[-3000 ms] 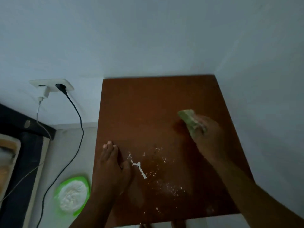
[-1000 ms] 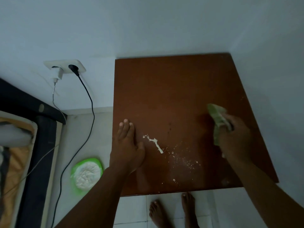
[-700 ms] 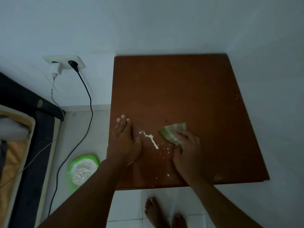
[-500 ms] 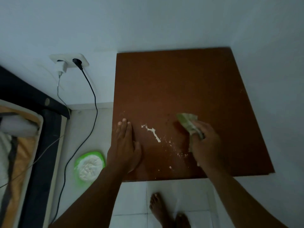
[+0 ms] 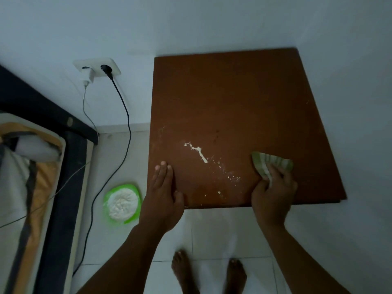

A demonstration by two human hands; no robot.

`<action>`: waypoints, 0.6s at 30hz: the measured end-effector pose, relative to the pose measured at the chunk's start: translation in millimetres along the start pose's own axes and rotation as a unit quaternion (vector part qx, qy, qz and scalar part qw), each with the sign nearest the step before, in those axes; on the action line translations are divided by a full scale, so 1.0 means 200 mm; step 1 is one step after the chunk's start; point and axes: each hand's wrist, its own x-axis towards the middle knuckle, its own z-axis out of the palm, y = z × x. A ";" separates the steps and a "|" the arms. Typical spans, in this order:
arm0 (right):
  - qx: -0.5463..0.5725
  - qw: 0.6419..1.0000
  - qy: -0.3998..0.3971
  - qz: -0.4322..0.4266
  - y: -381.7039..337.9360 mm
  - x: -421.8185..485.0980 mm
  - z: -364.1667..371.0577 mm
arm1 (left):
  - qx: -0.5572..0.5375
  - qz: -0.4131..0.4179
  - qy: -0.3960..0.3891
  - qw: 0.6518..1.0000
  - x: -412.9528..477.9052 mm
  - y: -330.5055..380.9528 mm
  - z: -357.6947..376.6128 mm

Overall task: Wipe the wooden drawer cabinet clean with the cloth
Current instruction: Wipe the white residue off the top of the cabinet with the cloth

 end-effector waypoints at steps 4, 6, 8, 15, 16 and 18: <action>0.039 0.997 -0.057 -0.043 -0.23 -0.22 0.19 | 0.002 0.013 -0.006 1.000 0.01 -0.03 -0.04; 0.067 0.991 -0.084 -0.080 -0.32 -0.30 0.26 | 0.000 0.031 -0.011 0.999 0.01 -0.06 -0.05; 0.098 0.983 -0.113 -0.107 -0.40 -0.36 0.29 | -0.007 0.052 -0.012 0.999 0.02 -0.09 -0.07; 0.153 0.986 -0.033 0.063 -0.40 0.00 0.10 | -0.028 0.081 -0.028 0.996 0.02 -0.14 -0.12; 0.148 0.986 -0.006 0.076 -0.37 0.10 0.06 | -0.030 0.085 -0.031 0.995 0.02 -0.15 -0.11; 0.116 0.989 0.026 0.087 -0.32 0.27 0.03 | -0.033 0.093 -0.031 0.995 0.02 -0.16 -0.10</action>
